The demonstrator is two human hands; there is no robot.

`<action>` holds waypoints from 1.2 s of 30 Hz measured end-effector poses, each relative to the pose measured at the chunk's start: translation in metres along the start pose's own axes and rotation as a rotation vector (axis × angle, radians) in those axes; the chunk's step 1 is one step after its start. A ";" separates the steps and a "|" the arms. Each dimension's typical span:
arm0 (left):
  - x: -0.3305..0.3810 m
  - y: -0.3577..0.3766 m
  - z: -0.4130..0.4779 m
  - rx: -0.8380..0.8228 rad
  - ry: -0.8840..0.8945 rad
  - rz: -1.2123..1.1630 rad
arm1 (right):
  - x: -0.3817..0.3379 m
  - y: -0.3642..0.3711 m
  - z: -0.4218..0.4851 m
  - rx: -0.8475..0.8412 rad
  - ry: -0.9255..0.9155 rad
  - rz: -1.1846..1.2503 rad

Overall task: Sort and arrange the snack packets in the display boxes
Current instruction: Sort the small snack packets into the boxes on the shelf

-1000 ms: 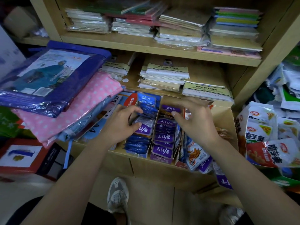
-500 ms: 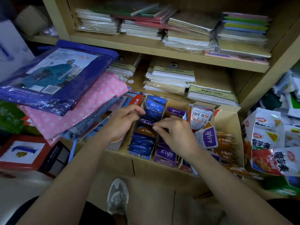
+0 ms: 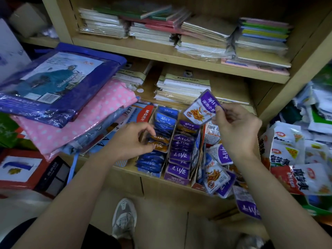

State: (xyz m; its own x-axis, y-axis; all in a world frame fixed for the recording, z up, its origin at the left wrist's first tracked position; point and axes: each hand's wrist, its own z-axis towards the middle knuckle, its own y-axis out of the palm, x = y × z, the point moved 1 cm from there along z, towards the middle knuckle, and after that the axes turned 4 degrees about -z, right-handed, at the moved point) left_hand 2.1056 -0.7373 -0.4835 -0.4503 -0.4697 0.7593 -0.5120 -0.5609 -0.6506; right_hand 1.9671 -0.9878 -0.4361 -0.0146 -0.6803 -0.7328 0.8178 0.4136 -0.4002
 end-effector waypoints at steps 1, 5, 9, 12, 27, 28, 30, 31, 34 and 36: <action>-0.001 0.000 -0.001 -0.005 0.017 0.024 | 0.002 -0.001 0.001 -0.004 -0.026 -0.021; -0.001 -0.003 -0.006 -0.016 0.057 0.134 | 0.010 0.001 0.003 -0.176 -0.068 -0.193; 0.005 -0.003 -0.008 -0.017 0.109 0.231 | 0.022 0.013 0.000 -0.357 -0.062 -0.301; 0.005 0.000 -0.005 0.004 0.142 0.261 | 0.021 0.009 0.001 -0.389 0.055 -0.205; 0.012 0.007 -0.001 0.352 0.187 0.347 | 0.001 0.030 -0.031 -0.344 -0.393 -0.597; 0.012 0.006 -0.001 0.372 0.172 0.342 | 0.001 0.034 -0.029 -0.342 -0.407 -0.676; 0.012 0.005 -0.001 0.406 0.143 0.323 | 0.002 0.038 -0.024 -0.337 -0.383 -0.785; 0.013 0.004 -0.001 0.417 0.127 0.315 | 0.003 0.039 -0.022 -0.341 -0.363 -0.814; 0.013 0.000 0.001 0.437 0.089 0.265 | 0.004 0.042 -0.022 -0.344 -0.352 -0.838; 0.014 -0.004 0.001 0.457 0.096 0.210 | 0.006 0.042 -0.022 -0.314 -0.349 -0.782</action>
State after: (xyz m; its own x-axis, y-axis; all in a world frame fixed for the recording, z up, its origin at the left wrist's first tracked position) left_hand 2.1018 -0.7425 -0.4702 -0.5855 -0.5514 0.5943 -0.0408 -0.7121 -0.7008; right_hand 1.9884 -0.9613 -0.4696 -0.2824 -0.9593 -0.0021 0.4534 -0.1315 -0.8816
